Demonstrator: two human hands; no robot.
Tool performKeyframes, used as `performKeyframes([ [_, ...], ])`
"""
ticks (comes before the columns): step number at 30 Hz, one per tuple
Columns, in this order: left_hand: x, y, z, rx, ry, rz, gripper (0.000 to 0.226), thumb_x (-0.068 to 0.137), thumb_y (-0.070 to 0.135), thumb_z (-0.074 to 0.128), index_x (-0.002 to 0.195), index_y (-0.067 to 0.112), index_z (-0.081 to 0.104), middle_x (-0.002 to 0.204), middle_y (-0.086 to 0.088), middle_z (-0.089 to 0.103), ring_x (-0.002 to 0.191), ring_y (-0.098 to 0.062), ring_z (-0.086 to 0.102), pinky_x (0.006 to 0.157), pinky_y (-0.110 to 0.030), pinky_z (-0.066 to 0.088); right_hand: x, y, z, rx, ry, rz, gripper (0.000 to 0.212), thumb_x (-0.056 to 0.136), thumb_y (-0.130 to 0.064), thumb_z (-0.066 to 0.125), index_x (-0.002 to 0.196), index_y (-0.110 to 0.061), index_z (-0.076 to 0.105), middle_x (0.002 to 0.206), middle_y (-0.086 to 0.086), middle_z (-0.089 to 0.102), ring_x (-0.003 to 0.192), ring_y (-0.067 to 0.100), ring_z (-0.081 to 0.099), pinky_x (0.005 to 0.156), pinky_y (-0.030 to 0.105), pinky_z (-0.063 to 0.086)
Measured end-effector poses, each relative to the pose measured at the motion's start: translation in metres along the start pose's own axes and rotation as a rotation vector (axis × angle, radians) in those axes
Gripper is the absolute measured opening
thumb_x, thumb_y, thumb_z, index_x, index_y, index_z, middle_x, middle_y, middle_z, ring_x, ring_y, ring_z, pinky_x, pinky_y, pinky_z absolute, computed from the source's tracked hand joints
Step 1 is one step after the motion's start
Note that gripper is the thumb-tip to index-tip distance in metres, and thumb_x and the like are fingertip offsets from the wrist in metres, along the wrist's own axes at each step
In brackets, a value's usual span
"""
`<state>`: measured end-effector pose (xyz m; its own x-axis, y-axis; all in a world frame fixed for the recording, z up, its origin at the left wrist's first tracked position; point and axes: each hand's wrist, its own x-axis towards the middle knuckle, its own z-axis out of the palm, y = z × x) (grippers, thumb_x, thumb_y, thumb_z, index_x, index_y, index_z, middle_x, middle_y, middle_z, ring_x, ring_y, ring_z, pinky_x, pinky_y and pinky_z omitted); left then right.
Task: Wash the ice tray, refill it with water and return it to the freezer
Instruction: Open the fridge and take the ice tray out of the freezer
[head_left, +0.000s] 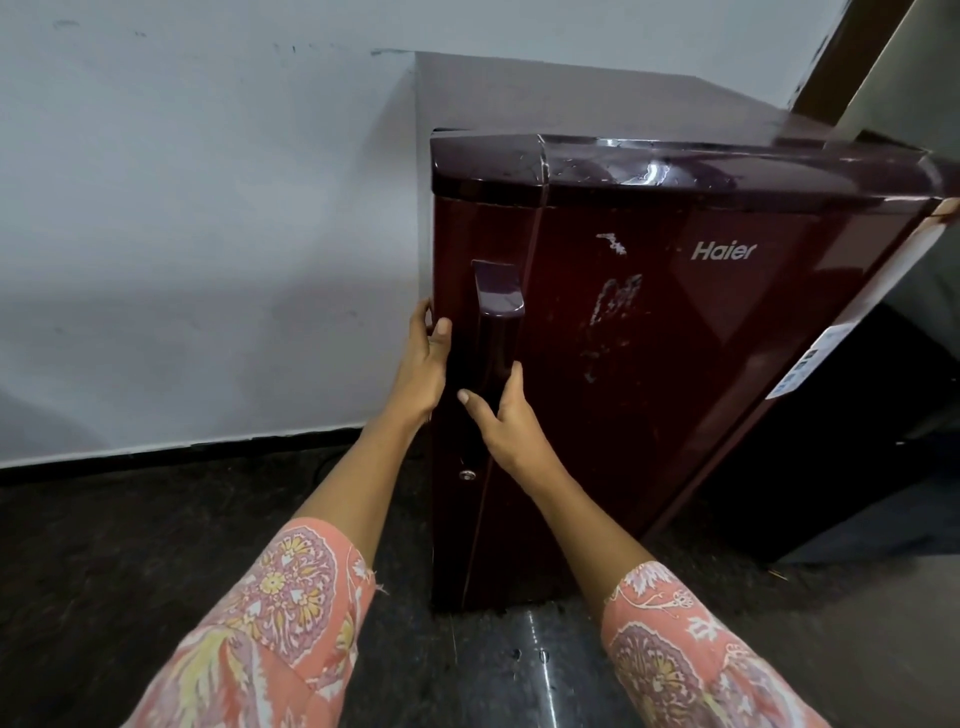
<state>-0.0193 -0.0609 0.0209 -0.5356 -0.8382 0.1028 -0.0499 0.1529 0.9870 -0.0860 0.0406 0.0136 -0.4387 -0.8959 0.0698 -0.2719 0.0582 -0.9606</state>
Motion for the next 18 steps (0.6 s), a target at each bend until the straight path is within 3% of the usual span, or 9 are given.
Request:
performKeyframes([
  [2,-0.001,-0.003,0.0,0.02,0.008,0.017,0.06,0.096,0.049,0.025,0.148,0.023,0.009,0.154,-0.003,0.021,0.14,-0.019,0.024,0.103,-0.021,0.025,-0.003,-0.001,-0.001,0.006,-0.011,0.009,0.048,0.094,-0.018,0.052,0.133,-0.016,0.024,0.116,-0.01,0.046,0.103,-0.001,0.046,0.07,-0.002,0.04],
  [6,-0.016,-0.012,0.002,0.083,0.012,0.061,0.096,0.066,0.089,0.023,0.144,0.034,0.017,0.149,-0.005,0.027,0.136,-0.02,0.03,0.109,-0.039,0.03,-0.022,0.0,-0.005,0.026,-0.02,-0.001,0.047,0.094,-0.016,0.052,0.131,-0.019,0.024,0.113,-0.015,0.047,0.102,-0.005,0.047,0.076,0.001,0.041],
  [10,-0.05,-0.009,0.01,0.103,0.074,0.067,0.104,0.058,0.093,0.021,0.141,0.03,0.023,0.139,-0.007,0.03,0.117,-0.013,0.037,0.097,-0.033,0.034,-0.052,0.001,-0.012,0.054,-0.025,-0.005,0.04,0.093,-0.016,0.052,0.121,-0.029,0.026,0.11,-0.014,0.051,0.099,-0.005,0.052,0.078,0.007,0.044],
  [15,-0.095,-0.004,0.012,0.116,0.046,0.047,0.071,0.081,0.062,0.042,0.138,0.023,0.027,0.134,-0.004,0.032,0.122,-0.021,0.044,0.101,-0.041,0.043,-0.1,0.006,-0.031,0.047,-0.047,-0.004,0.037,0.093,-0.017,0.052,0.119,-0.03,0.03,0.102,-0.015,0.054,0.098,-0.002,0.055,0.081,0.016,0.044],
  [18,-0.123,-0.005,0.017,0.201,0.047,0.031,0.082,0.068,0.08,0.046,0.13,0.028,0.03,0.127,0.001,0.041,0.115,-0.019,0.052,0.094,-0.045,0.049,-0.133,0.007,-0.047,0.081,-0.043,0.017,0.031,0.093,-0.013,0.052,0.117,-0.024,0.037,0.093,-0.013,0.055,0.084,-0.009,0.056,0.074,0.012,0.046],
])
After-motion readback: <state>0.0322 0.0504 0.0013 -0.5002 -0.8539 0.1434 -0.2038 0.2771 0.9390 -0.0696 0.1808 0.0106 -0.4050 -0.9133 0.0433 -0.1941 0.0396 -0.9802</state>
